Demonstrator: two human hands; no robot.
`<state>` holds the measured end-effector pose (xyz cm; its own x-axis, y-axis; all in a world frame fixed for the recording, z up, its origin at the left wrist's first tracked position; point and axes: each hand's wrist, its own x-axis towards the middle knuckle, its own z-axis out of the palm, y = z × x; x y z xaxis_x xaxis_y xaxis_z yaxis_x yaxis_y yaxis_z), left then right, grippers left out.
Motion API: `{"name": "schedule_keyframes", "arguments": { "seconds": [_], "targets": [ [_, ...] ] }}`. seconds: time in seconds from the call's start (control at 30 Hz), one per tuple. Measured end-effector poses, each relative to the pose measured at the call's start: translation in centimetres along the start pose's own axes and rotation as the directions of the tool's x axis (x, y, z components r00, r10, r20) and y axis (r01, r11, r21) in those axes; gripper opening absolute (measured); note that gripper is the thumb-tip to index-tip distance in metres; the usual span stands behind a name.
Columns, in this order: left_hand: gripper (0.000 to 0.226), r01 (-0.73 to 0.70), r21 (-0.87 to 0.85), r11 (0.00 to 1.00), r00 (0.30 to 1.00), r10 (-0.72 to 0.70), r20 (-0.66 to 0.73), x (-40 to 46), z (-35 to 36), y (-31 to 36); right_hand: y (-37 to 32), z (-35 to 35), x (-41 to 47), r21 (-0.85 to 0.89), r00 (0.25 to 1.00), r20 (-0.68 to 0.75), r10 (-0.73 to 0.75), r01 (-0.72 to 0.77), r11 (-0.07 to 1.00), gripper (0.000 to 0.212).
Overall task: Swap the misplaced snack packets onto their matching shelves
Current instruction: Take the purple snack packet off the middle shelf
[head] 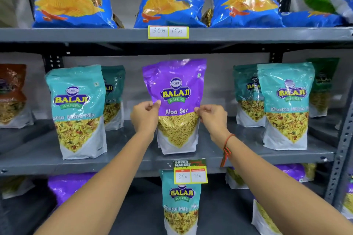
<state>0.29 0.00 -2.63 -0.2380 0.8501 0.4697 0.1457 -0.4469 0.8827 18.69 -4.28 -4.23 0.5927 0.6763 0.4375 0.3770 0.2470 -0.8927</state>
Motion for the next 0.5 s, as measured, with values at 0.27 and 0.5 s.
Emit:
{"name": "schedule_keyframes", "arguments": {
  "seconds": [0.27,0.5],
  "targets": [
    [0.024,-0.201,-0.263,0.944,0.968,0.15,-0.203,-3.9,-7.4,-0.6,-2.4,2.0,-6.5,0.173,0.975,0.156,-0.156,0.129,0.976,0.011],
    [0.026,-0.111,-0.229,0.967,0.968,0.054,-0.243,-10.7,-14.3,-8.3,3.4,5.4,-15.6,0.135,0.936,0.338,-0.097,0.053,0.989,0.015]
  ]
}}
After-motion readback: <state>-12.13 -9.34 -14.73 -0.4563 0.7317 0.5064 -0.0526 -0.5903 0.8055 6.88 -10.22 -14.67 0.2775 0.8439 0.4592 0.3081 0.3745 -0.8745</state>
